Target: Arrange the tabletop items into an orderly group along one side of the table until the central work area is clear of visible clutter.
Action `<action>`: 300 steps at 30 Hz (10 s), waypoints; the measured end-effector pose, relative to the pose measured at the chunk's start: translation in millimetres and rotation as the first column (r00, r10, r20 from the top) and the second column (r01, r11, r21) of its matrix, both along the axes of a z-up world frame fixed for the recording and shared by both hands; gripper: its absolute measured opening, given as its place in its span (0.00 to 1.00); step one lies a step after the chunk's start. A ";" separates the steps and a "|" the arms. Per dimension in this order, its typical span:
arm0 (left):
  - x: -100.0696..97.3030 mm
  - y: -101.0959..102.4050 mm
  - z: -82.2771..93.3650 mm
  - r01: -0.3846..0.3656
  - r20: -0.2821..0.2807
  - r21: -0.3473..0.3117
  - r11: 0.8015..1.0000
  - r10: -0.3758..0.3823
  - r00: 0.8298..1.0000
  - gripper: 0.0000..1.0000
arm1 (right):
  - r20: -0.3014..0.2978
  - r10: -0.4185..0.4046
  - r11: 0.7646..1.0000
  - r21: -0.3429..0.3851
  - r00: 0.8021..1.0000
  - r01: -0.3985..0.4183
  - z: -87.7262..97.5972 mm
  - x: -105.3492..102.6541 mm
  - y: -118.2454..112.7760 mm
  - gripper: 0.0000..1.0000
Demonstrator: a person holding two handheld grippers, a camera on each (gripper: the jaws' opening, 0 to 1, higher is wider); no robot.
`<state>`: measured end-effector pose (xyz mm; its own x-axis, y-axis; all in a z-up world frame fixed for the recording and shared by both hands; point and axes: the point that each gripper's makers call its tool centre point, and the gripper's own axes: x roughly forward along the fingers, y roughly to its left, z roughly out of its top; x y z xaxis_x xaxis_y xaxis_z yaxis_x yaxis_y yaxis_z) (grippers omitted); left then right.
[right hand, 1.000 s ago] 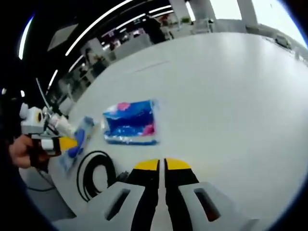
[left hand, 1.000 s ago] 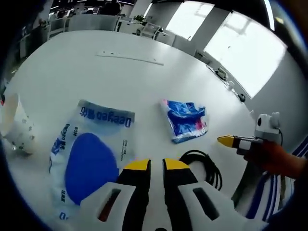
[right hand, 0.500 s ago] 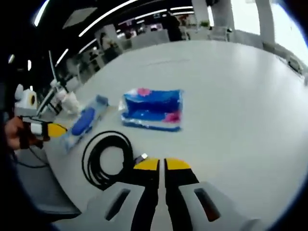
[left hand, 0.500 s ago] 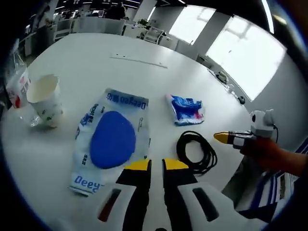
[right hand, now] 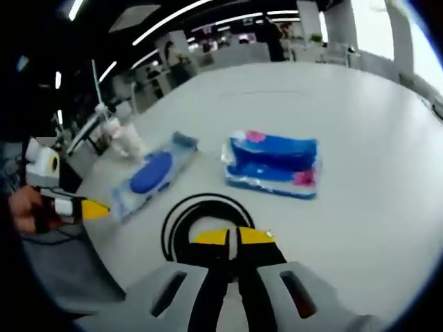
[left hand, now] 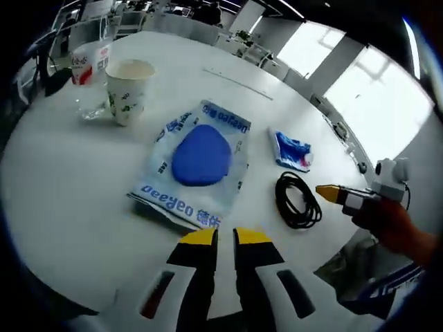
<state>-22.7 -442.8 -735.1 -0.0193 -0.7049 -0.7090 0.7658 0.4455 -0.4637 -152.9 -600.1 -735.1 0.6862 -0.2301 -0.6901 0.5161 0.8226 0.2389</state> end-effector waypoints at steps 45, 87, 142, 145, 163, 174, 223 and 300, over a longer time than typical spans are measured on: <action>14.1 4.4 -31.5 -0.251 -0.208 0.002 0.968 0.246 0.947 0.01 | 0.019 0.059 0.996 0.070 0.998 -0.060 -5.0 -1.9 64.0 0.04; 108.4 127.9 -27.1 -0.257 0.018 0.155 0.954 0.257 0.966 0.02 | 0.029 0.162 0.980 0.112 0.986 -0.164 1.1 26.6 100.9 0.10; 87.1 119.2 -14.7 -0.062 -0.013 0.068 0.996 0.063 0.998 0.00 | 0.042 0.151 0.957 0.243 0.988 -0.157 -5.9 99.8 146.9 0.00; 77.7 111.8 -8.2 -0.034 -0.023 0.035 0.999 0.035 0.999 0.00 | 0.054 0.117 0.959 0.254 0.992 -0.127 -5.3 90.7 142.1 0.00; 44.0 68.3 7.8 0.128 -0.012 -0.012 0.992 -0.128 0.992 0.00 | 0.142 0.005 0.974 0.222 0.990 -0.037 29.1 52.6 107.6 0.00; 48.4 28.5 10.0 0.166 -0.002 -0.022 0.986 -0.166 0.986 0.00 | 0.144 -0.057 0.973 0.231 0.988 0.023 27.8 42.7 81.9 0.00; 125.6 -64.7 -15.0 -0.083 0.066 -0.032 0.996 0.085 0.994 0.00 | 0.119 -0.033 0.972 0.234 0.992 0.004 5.5 118.4 -10.1 0.00; 112.8 65.4 -1.7 -0.105 0.084 -0.017 0.994 0.106 0.991 0.05 | -0.078 -0.166 0.985 -0.055 0.983 0.162 -19.7 -10.8 -123.0 0.03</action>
<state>90.1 -377.4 -736.8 0.1152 -0.7088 -0.6960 0.7517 0.5202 -0.4054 -163.7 -723.1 -754.8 0.5780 -0.3698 -0.7275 0.6613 0.7346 0.1520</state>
